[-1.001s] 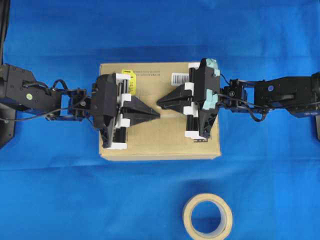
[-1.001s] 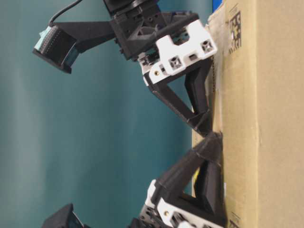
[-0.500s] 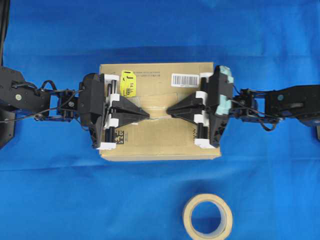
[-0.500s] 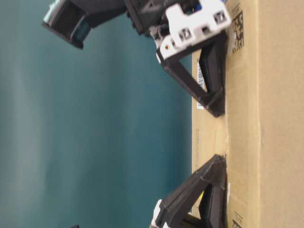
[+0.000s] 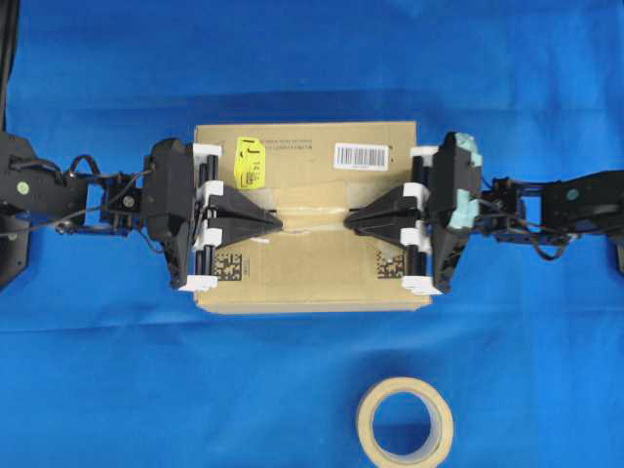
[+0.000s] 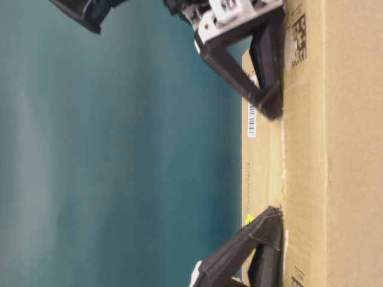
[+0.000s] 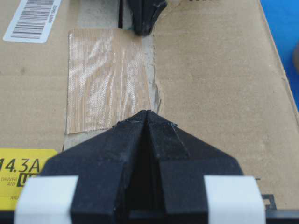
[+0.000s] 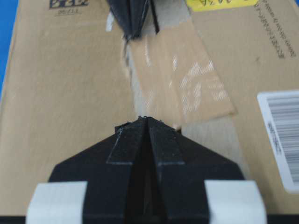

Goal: Apply tape along the seams of the closed cardboard box to seal it securely.

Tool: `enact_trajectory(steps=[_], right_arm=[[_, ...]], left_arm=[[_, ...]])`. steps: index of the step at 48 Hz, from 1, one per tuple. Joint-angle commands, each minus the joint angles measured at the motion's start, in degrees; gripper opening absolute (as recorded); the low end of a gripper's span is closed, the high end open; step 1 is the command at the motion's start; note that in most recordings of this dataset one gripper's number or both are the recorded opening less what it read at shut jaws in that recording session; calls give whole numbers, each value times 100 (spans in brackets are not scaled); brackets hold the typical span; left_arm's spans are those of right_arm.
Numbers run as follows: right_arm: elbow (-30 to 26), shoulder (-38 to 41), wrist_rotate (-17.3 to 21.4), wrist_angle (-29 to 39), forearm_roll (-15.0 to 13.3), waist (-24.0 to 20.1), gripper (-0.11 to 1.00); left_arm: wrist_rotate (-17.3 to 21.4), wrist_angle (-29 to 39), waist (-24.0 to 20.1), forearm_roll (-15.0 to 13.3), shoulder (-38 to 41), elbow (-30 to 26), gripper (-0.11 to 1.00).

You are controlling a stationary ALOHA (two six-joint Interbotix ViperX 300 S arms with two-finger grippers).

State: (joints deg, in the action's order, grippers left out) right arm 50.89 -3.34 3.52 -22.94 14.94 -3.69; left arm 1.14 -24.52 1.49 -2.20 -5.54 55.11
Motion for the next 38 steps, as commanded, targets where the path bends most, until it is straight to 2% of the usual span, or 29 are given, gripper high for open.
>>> enact_trajectory(steps=[1, 11, 21, 31, 38], right_arm=[[-62, -439, -53, 44, 0, -79, 0], [220, -1556, -308, 387, 0, 26, 0], [835, -2689, -360, 527, 0, 70, 0], [1327, -3683, -439, 1090, -9, 88, 0], [1626, -4148, -457, 1310, -9, 97, 0]], left_arm=[[9, 246, 53, -9, -316, -167, 0], [79, 879, 53, 26, -1187, -229, 0], [158, 1002, 44, 26, -2092, 352, 0], [149, 1160, 35, 18, -3270, 1011, 0], [132, 1521, 35, 18, -4122, 1362, 0]])
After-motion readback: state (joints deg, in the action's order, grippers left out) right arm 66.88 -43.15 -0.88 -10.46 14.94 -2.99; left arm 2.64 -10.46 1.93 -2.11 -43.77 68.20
